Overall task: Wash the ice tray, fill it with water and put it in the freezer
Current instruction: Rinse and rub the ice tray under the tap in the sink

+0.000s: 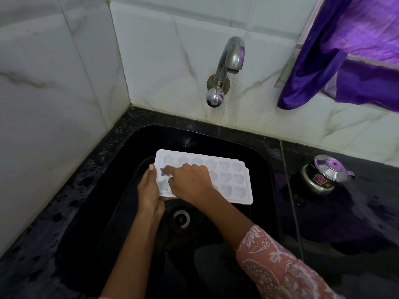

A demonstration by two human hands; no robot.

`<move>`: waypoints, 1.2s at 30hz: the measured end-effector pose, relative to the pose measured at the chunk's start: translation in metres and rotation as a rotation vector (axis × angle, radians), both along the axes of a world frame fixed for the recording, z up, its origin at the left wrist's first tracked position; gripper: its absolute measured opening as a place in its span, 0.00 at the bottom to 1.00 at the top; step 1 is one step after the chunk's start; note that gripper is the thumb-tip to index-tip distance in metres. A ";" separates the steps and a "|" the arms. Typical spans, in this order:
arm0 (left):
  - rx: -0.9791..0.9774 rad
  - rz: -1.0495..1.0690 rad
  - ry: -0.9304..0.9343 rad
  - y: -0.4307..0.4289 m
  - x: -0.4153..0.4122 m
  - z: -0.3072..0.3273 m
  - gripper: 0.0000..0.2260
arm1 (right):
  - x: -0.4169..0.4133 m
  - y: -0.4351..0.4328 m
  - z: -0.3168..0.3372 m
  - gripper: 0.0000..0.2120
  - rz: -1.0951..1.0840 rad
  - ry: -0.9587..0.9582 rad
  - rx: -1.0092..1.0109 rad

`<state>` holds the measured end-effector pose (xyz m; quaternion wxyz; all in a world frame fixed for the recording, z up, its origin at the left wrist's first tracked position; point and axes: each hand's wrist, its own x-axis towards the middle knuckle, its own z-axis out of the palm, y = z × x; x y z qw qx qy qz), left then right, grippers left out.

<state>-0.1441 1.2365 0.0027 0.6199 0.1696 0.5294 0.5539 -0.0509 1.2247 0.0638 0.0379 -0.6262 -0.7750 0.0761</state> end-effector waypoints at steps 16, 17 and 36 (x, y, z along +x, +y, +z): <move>-0.009 -0.008 -0.014 -0.002 -0.010 -0.003 0.13 | 0.022 -0.021 0.005 0.18 -0.098 0.057 0.054; -0.010 -0.009 -0.016 -0.002 -0.011 -0.004 0.13 | 0.030 -0.025 0.004 0.18 -0.128 0.061 0.043; -0.005 -0.040 0.028 0.002 -0.021 -0.003 0.17 | 0.111 -0.078 -0.017 0.18 -0.377 0.051 -0.018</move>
